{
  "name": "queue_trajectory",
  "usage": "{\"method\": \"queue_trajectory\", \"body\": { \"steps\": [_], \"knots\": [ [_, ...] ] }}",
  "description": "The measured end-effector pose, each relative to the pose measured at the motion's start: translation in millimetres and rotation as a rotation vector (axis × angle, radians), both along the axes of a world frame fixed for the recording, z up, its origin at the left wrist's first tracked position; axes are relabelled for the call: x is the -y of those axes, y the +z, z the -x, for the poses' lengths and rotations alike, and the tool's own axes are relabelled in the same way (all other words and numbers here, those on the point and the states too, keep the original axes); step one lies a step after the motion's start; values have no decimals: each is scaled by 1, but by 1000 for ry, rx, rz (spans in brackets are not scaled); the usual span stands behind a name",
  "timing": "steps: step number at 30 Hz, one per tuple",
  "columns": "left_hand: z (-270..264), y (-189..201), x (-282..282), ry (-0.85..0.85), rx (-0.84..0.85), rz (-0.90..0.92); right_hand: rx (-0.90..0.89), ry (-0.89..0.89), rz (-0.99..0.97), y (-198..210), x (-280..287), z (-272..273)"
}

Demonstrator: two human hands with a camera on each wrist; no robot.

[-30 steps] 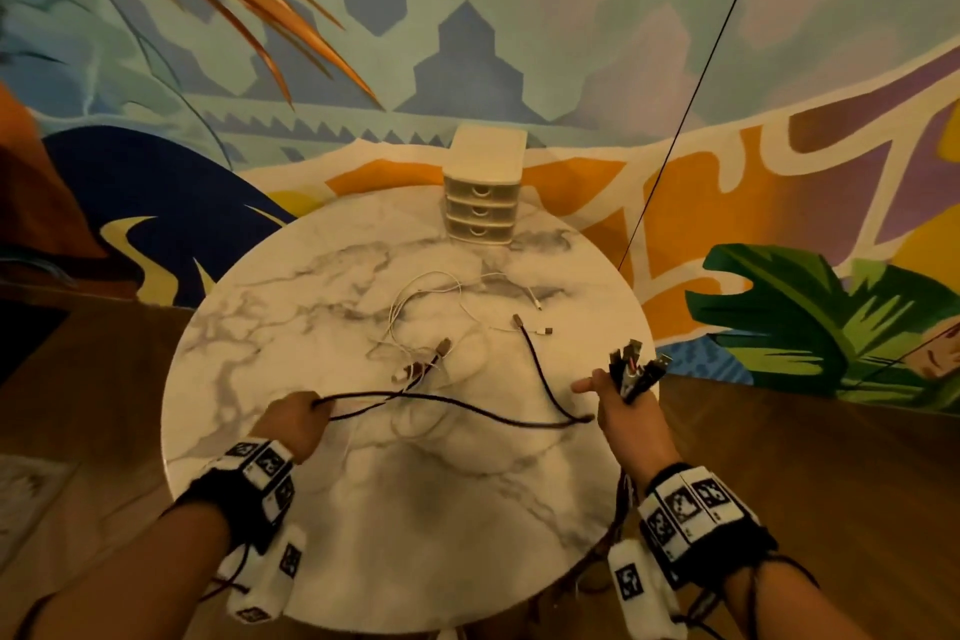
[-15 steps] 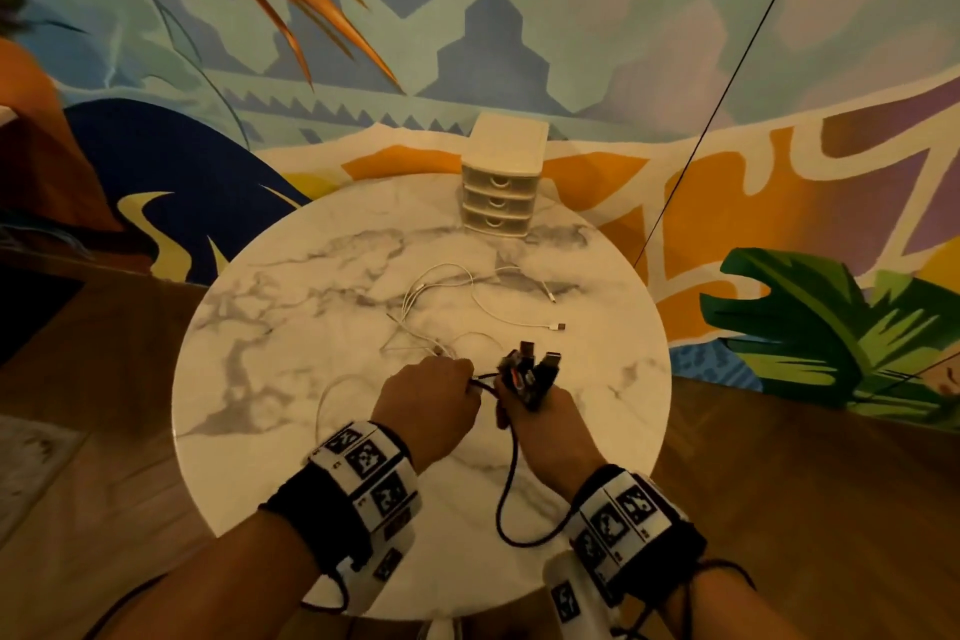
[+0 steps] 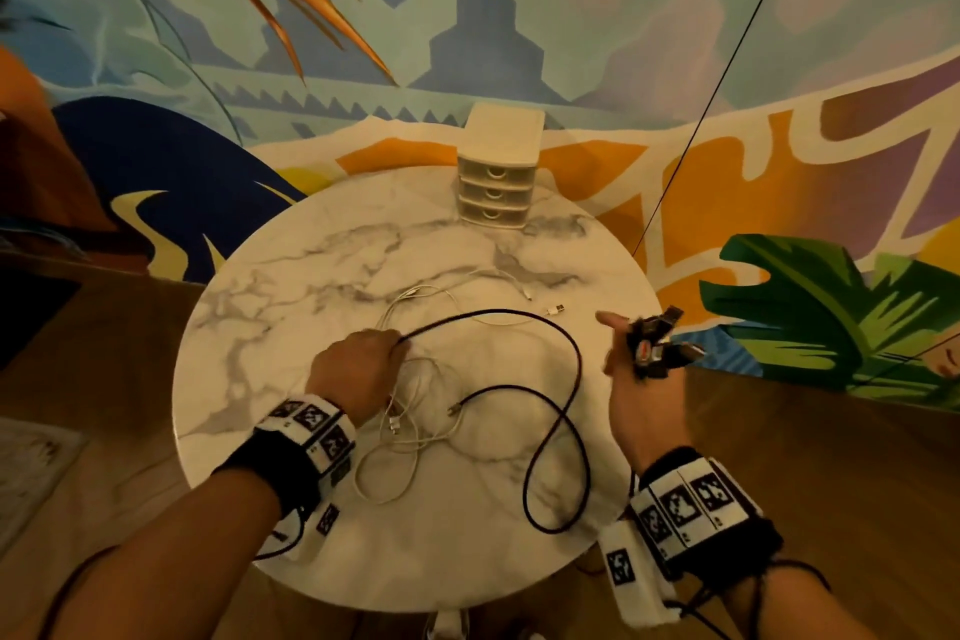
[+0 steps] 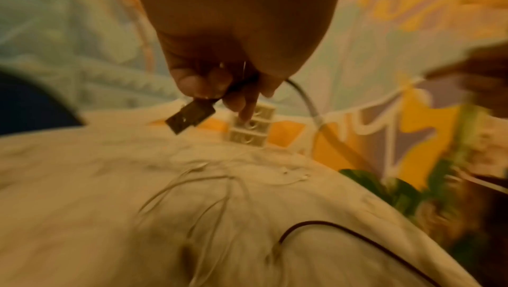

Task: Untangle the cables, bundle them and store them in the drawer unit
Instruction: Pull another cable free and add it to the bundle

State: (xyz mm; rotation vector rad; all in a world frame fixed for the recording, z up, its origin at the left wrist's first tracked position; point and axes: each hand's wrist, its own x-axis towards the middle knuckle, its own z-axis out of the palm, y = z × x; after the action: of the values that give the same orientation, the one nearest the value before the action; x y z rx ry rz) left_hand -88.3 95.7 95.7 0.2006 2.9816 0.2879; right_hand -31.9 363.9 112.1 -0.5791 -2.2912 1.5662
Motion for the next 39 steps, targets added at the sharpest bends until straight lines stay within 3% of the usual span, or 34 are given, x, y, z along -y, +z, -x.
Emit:
{"method": "queue_trajectory", "body": {
  "steps": [3,5,7,11,16,18,21,24,28,34,39],
  "knots": [
    [-15,32,-45,-237,-27,266,-109,323,-66,17,35,3],
    [-21,52,-70,-368,-105,333,73,515,-268,21,50,9],
    [-24,65,-80,-466,-161,312,197,562,-356,20,51,13],
    [-22,74,-69,-362,35,-102,175,439,-239,14,35,12],
    [-15,81,-76,-161,150,-863,259,472,-268,-8,35,10],
    [-15,79,-85,-141,201,-1003,326,506,-242,-13,36,6],
    [-10,67,-85,-153,111,-892,327,452,-74,-8,26,-2],
    [-7,68,-83,-206,32,-773,186,368,138,12,17,-8],
    [-16,82,-109,-390,-21,-749,92,446,320,39,19,-15],
    [-25,94,-131,-547,-148,-724,41,488,258,55,11,-19],
    [-29,99,-140,-597,-144,-746,57,479,230,45,4,-17]
  ]
}}
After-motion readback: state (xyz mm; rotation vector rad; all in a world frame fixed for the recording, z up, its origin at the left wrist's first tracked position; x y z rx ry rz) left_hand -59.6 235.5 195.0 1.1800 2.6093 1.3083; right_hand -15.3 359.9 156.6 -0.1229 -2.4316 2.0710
